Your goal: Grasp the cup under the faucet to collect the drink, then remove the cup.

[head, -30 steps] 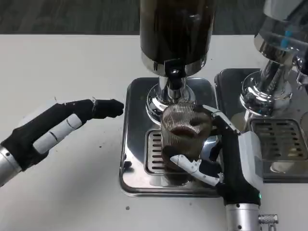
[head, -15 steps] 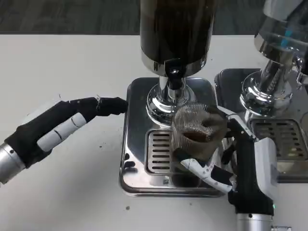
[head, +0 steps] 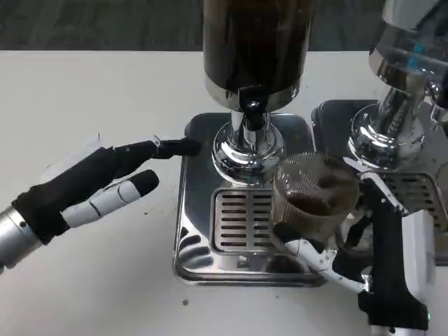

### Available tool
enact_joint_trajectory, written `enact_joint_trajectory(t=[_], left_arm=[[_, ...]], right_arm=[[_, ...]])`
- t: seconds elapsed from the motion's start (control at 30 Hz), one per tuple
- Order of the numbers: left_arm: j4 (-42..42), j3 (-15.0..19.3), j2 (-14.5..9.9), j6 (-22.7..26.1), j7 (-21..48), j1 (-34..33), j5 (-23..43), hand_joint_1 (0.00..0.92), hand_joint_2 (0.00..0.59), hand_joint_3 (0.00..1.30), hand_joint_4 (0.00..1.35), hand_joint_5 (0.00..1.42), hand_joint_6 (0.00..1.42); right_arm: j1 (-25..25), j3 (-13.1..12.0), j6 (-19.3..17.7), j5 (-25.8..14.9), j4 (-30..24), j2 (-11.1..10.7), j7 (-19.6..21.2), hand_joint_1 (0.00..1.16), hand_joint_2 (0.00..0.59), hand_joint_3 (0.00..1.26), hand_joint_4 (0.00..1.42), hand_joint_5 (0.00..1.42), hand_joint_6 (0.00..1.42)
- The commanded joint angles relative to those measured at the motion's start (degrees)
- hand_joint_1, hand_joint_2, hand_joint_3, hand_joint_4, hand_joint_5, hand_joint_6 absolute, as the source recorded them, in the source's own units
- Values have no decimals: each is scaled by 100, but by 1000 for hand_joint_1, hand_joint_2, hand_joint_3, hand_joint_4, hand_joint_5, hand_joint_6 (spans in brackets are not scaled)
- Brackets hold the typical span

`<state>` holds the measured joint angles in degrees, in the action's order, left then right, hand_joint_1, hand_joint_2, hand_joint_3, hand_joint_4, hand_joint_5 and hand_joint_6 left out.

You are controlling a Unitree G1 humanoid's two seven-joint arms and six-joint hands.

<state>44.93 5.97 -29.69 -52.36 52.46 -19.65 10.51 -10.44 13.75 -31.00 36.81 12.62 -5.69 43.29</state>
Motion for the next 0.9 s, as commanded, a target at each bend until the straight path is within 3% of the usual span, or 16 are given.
enact_joint_trajectory(t=[0.03,0.47,0.9], left_arm=[[-277,-8,-171,-139,-63,228,9,0,191,242,152,133,126],[-1186,-22,-459,-463,-47,882,196,0,192,209,115,94,110],[-2170,-86,-658,-269,40,1525,683,0,188,201,114,93,109]], right_arm=[[-133,-82,-132,-30,-403,-6,-45,681,236,595,725,872,1195],[-643,-230,-198,-135,-1105,-87,-475,680,236,602,726,873,1209],[-1246,-374,-333,-225,-1732,-126,-781,680,236,616,730,883,1211]])
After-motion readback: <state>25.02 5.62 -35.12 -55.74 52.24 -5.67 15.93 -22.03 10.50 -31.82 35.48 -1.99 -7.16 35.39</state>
